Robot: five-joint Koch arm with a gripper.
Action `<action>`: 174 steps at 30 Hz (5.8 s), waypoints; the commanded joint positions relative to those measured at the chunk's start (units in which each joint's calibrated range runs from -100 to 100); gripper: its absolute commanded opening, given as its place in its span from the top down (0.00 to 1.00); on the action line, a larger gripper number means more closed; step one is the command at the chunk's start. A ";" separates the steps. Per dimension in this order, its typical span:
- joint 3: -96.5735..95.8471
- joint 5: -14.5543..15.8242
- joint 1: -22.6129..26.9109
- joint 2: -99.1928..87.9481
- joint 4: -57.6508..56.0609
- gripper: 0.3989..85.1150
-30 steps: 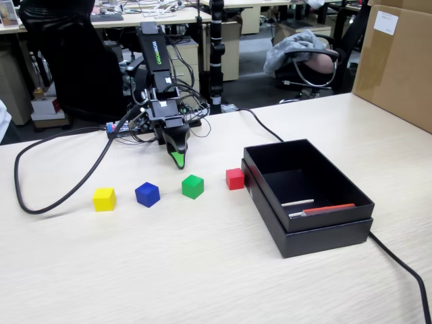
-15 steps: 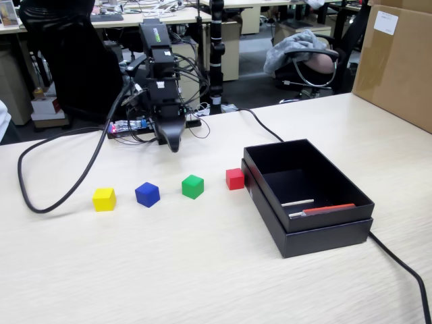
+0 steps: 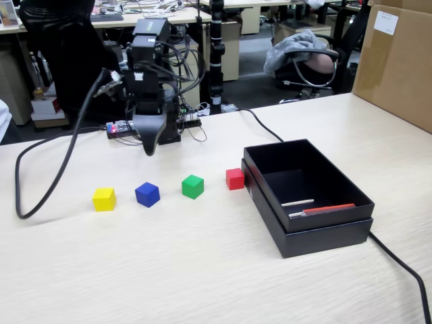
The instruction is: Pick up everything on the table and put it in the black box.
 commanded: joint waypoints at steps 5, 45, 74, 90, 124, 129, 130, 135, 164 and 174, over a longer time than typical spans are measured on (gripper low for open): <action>18.65 -4.49 -6.98 23.65 -0.42 0.44; 36.60 -6.64 -7.57 45.45 1.23 0.94; 57.90 4.93 25.84 41.89 1.23 0.94; 61.44 5.81 26.76 67.59 1.23 0.63; 7.22 -7.57 4.54 2.99 6.32 0.43; 9.04 -10.55 1.81 15.50 8.22 0.43; 9.94 -10.84 1.51 17.79 8.22 0.44; 13.30 -12.01 0.20 27.66 8.22 0.43; 20.55 -11.92 -1.22 41.32 8.40 0.89; 25.18 -8.84 3.96 21.24 8.31 0.89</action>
